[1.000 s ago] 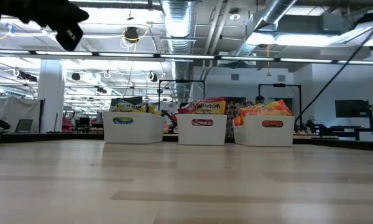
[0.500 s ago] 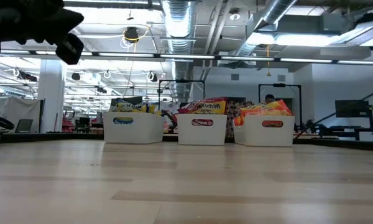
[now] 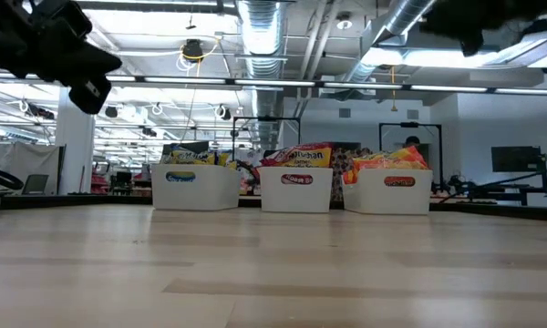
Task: Sort Maruchan noodles
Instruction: Return to Home Position
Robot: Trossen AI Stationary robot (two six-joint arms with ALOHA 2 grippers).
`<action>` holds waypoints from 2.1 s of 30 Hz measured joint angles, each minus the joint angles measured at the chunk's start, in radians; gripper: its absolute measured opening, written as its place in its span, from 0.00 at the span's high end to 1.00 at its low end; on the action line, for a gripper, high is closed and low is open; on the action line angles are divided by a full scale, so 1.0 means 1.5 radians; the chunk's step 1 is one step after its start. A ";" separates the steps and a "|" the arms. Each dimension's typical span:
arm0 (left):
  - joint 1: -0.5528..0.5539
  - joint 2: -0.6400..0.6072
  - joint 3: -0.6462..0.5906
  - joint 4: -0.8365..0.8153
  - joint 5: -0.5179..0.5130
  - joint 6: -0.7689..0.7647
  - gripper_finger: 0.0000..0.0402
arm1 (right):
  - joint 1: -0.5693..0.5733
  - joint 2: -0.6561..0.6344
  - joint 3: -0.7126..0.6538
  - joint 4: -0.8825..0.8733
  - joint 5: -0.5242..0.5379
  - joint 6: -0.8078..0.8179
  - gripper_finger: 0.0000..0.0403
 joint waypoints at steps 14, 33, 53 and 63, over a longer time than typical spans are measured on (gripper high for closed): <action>-0.001 -0.027 0.000 0.013 -0.045 -0.034 1.00 | 0.000 -0.276 -0.220 0.006 0.000 0.031 0.67; -0.002 -0.026 0.000 -0.030 -0.097 -0.071 1.00 | -0.007 -0.286 -0.338 0.017 0.003 0.050 0.67; -0.011 -0.025 -0.086 0.098 -0.112 0.067 1.00 | -0.011 -0.284 -0.338 0.014 0.003 0.051 0.67; -0.011 -0.020 -0.088 0.070 -0.136 -0.010 1.00 | -0.011 -0.284 -0.338 0.014 0.003 0.051 0.67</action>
